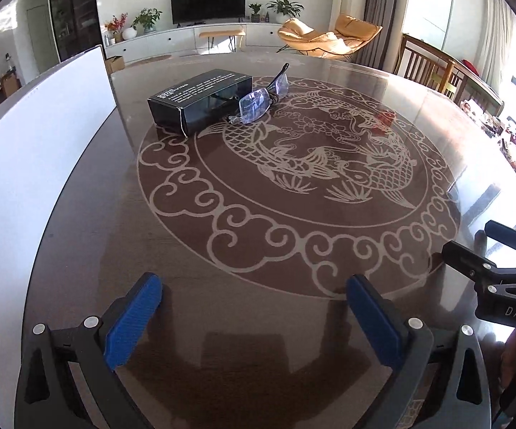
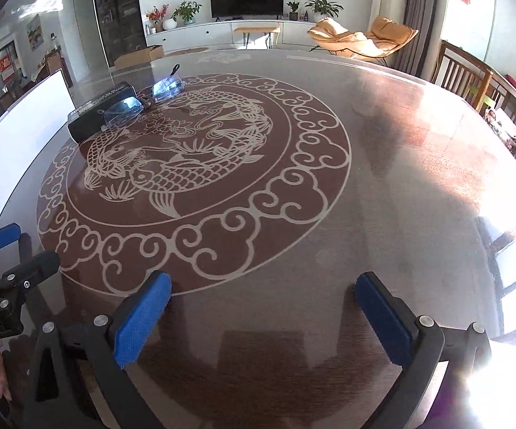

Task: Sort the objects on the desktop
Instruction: 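Bring both tools back over the table, then lower the left gripper onto the black odor removing bar box and close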

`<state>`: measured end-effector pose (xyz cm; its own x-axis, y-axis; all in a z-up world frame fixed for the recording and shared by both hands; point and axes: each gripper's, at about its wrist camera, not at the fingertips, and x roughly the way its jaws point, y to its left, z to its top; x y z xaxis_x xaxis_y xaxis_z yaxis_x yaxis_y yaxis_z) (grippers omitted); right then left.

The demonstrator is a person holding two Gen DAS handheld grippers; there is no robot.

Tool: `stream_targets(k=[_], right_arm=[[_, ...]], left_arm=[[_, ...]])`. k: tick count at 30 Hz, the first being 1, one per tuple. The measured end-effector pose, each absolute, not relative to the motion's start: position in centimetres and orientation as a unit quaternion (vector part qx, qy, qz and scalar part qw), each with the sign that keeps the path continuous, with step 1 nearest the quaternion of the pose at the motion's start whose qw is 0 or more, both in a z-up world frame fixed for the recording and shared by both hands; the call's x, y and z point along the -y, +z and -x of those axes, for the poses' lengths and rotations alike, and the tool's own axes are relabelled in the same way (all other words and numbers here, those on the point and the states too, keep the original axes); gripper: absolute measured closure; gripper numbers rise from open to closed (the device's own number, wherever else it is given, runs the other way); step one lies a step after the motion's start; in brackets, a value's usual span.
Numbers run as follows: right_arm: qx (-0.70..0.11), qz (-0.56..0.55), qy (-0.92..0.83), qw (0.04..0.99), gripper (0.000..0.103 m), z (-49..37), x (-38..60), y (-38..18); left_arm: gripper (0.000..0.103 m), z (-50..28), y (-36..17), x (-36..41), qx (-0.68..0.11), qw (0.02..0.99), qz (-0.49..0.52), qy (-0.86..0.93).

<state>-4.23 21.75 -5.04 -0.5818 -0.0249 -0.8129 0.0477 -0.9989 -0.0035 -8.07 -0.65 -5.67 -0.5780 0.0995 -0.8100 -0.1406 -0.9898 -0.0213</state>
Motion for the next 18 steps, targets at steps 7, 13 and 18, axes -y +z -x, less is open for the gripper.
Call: stream_targets(k=[7,13,18], right_arm=[[-0.013,-0.457,-0.889,0.02,0.0,4.23,-21.7,-5.1],[-0.013,-0.457,-0.889,0.02,0.0,4.23,-21.69,-5.13],[-0.013,-0.457,-0.889,0.02,0.0,4.27,-21.7,-5.18]], left_arm=[[0.0,8.25,-5.79,0.41,-0.033,0.066,0.456,0.887],[0.0,8.31,-5.62,0.5,-0.032,0.068,0.456,0.887],[0.0,8.28,-5.62,0.48,-0.033,0.068,0.456,0.887]])
